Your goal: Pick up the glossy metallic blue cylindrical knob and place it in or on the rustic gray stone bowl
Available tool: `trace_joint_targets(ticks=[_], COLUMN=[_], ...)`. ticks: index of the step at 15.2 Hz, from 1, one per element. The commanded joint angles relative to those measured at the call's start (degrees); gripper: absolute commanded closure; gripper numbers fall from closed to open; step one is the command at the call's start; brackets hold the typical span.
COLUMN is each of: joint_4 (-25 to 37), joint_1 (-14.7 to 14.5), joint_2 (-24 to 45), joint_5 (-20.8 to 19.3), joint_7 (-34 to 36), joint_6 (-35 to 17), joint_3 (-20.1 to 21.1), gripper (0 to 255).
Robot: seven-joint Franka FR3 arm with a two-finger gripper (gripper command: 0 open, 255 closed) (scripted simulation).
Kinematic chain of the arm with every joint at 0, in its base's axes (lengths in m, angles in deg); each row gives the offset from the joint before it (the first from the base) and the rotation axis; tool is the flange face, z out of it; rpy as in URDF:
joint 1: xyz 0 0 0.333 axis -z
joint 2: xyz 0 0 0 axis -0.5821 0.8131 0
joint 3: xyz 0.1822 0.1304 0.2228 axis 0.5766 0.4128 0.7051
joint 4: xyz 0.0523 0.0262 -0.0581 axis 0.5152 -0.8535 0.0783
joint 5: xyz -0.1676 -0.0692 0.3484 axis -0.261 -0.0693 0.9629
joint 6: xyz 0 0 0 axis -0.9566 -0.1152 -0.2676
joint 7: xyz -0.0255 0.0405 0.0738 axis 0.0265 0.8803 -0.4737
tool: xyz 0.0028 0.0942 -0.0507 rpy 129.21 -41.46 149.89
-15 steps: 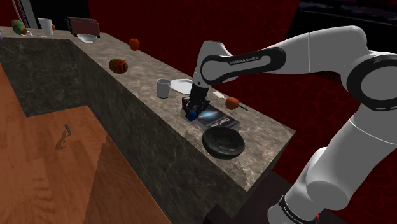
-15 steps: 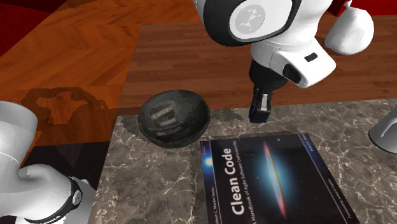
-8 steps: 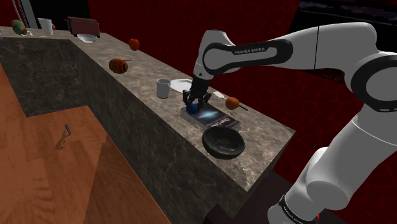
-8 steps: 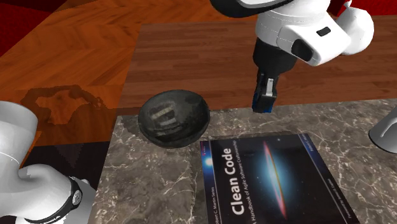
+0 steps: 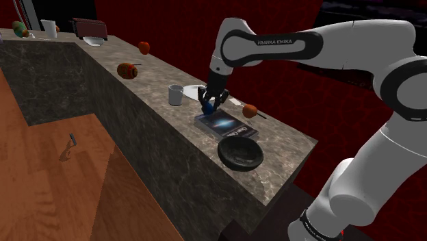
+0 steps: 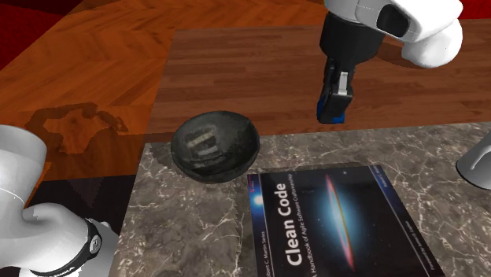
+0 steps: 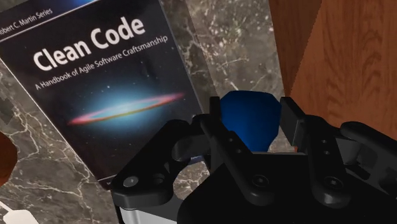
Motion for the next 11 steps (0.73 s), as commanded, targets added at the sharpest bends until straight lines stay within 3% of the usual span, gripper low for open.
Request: trace_joint_targets(ticks=[1,5,11], joint_4=[1.5,4.1,-9.7], joint_1=[0.1,0.1,-0.8], joint_2=[-0.1,-0.2,-13.8], joint_5=[0.0,-0.1,1.4], joint_7=[0.0,0.2,1.0], joint_6=[1.6,4.3,4.0], joint_3=[-0.1,-0.1,0.5], gripper=[255,255,255])
